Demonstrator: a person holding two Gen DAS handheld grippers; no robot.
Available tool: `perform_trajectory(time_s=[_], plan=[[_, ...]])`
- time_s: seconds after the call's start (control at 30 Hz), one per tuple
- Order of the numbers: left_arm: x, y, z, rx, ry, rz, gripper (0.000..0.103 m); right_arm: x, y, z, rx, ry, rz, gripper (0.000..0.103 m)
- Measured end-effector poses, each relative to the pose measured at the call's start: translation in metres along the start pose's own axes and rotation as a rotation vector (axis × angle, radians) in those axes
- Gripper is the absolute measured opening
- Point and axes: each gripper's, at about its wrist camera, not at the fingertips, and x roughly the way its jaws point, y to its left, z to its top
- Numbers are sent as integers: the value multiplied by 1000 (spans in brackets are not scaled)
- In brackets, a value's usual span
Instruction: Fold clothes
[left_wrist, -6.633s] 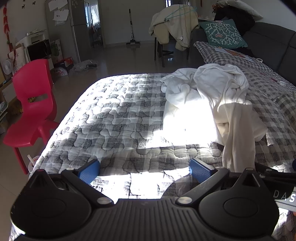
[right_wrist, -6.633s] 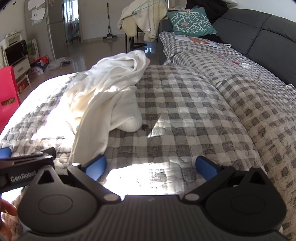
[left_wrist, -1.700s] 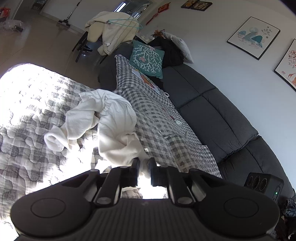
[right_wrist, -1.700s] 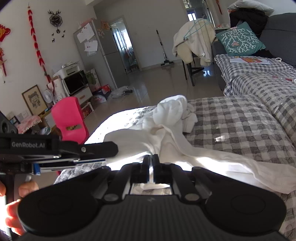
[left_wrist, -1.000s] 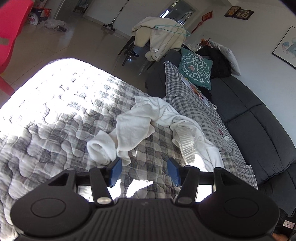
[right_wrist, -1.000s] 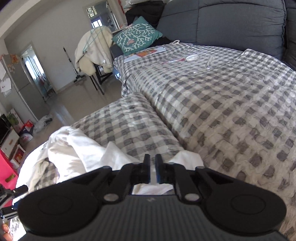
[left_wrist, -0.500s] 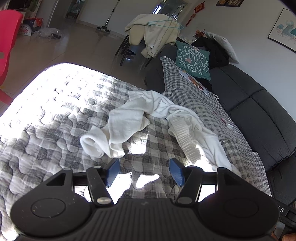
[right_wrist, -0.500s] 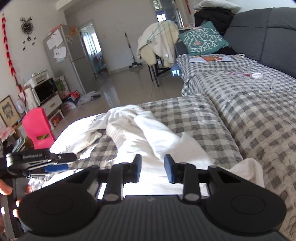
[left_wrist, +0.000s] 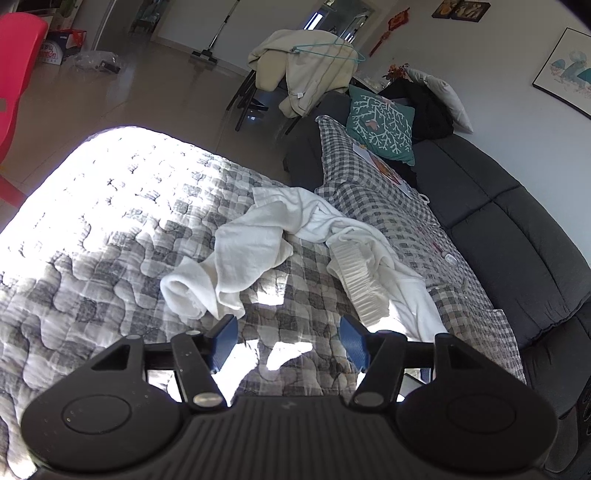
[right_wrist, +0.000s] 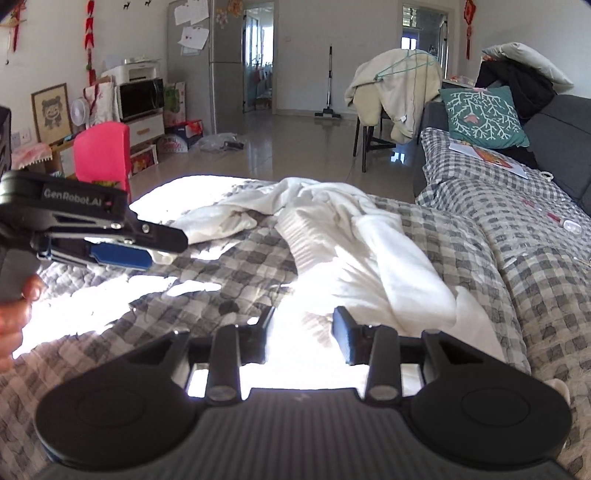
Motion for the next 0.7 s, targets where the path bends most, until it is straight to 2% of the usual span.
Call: perform_trajectory(time_s=[0.1,0.13,0.17,0.2,0.27,0.37,0.53,0.7], plan=[[0,0,0,1,8,-6,62,9,1,-4,-34,24,-44,41],[0,0,0,4,10,-7,62,11,0,-5,-38,26,-58,38],[0,0,0,6,12,-9,62,12,-2,-6,-33,25,-69,27],[0,-1,0,10,14,-10,62,10,-6,-5,-11,20,-70,24],[-1,-2,0,20,14,-13,62,4,-16,-1,55,2,-48,19],[-2,-5,0,51,9,-19,62,-15,-33,5,162,-57,-13,18],[-1,-20,-7,174,1,-13,62,-44,-61,8,367,-113,100,16],[-1,-40,-22,333,-15,-44,62,-74,-76,2,483,-128,176,16]])
